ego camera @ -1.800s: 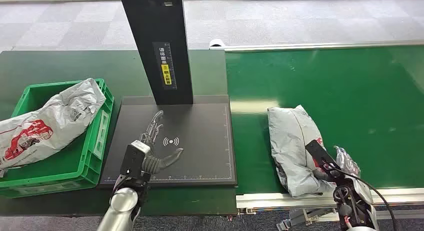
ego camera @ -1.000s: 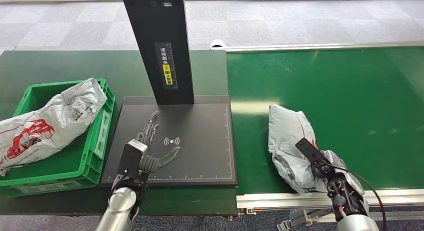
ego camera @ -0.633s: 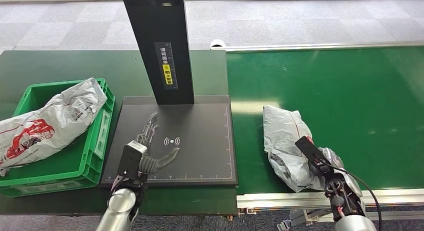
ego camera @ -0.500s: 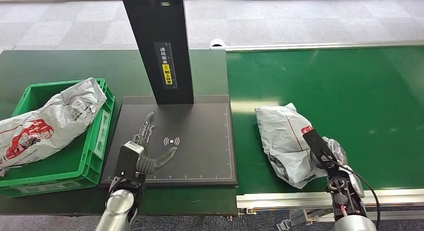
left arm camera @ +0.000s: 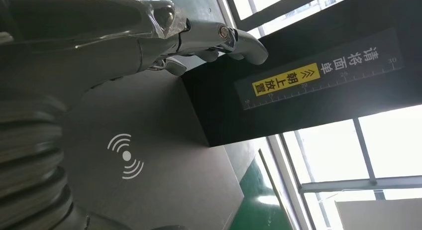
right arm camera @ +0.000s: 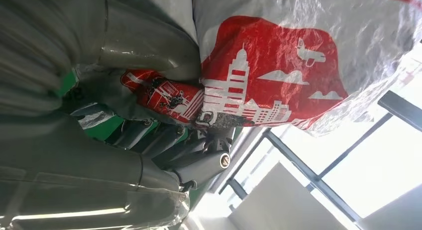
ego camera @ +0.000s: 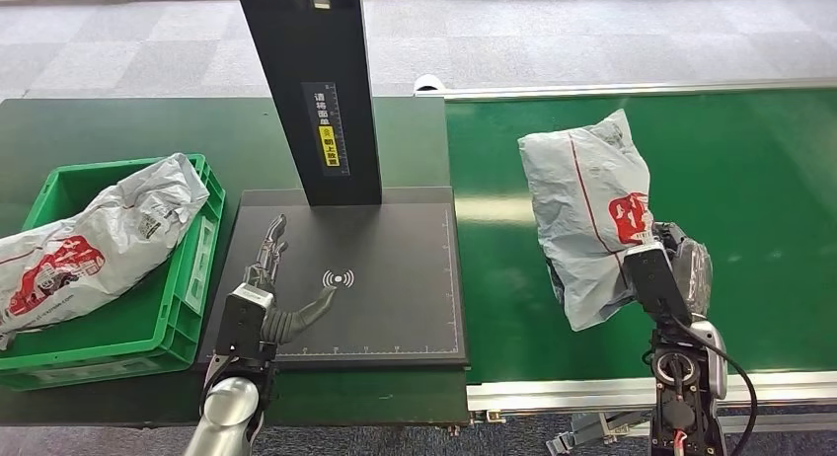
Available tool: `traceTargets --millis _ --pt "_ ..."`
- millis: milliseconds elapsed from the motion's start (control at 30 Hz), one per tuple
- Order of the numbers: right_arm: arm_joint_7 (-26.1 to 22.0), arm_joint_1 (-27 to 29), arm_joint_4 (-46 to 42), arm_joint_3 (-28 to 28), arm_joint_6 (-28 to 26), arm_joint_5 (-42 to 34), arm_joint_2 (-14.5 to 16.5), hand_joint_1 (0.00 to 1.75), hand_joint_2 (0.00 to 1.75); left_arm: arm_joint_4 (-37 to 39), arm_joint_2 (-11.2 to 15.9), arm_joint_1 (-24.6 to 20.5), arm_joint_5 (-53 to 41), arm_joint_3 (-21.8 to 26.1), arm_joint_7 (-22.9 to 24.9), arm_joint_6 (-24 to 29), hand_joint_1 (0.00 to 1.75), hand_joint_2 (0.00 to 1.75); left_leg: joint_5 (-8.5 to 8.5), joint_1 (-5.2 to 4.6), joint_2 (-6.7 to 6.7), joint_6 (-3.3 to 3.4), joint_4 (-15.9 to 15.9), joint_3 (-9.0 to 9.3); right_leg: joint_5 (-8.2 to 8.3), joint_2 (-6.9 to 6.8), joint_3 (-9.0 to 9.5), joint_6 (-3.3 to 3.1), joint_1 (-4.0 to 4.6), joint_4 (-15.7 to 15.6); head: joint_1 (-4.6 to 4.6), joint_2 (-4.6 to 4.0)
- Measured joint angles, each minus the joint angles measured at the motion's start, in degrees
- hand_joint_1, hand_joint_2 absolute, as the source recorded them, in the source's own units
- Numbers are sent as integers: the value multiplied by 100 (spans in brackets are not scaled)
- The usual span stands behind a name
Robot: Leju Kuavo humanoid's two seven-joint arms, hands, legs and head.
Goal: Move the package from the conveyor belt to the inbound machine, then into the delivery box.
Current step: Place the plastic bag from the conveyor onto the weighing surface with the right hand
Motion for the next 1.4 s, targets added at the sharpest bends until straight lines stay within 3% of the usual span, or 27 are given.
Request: traceTargets --millis 233,367,600,800,867,1167,1400 --pt "-21 177 -465 118 -11 -23 97 175 175 0 -21 1 -6 30 -34 36 0 175 0 0 1 0 0 -1 0 -1 0 0 0 0 0 0" --pt "-196 295 -593 365 78 111 122 175 175 -47 -44 -6 70 45 -311 311 0 175 0 0 1 0 0 -1 0 0 -1 0 0 1 -1 0" --pt "-345 499 -631 1766 482 521 138 175 175 -197 -54 -63 686 51 -684 712 0 175 2 1 3 -4 -2 -4 -1 2 -8 -2 5 3 -2 0" --pt "-466 399 -9 2806 1718 153 -17 175 175 -210 -35 -143 1086 -2 -910 944 0 175 4 2 4 -4 -2 -3 -1 1 -6 -2 3 4 1 0" --pt "-508 330 237 3086 1912 121 -71 175 175 -210 -18 -167 1145 -32 -920 956 0 175 4 1 5 -4 -2 -2 -1 2 -6 -2 2 3 0 0" --pt "-561 -98 905 3692 2104 -227 -175 175 175 -214 52 -196 1300 -151 -895 942 0 175 3 1 11 -5 -1 7 0 11 -4 -3 6 3 0 0" --pt "-58 -216 1084 3794 1780 -413 -172 175 175 -289 104 -187 1369 -226 -822 1028 0 175 4 2 10 -7 -2 8 0 11 -2 -4 6 6 1 0"
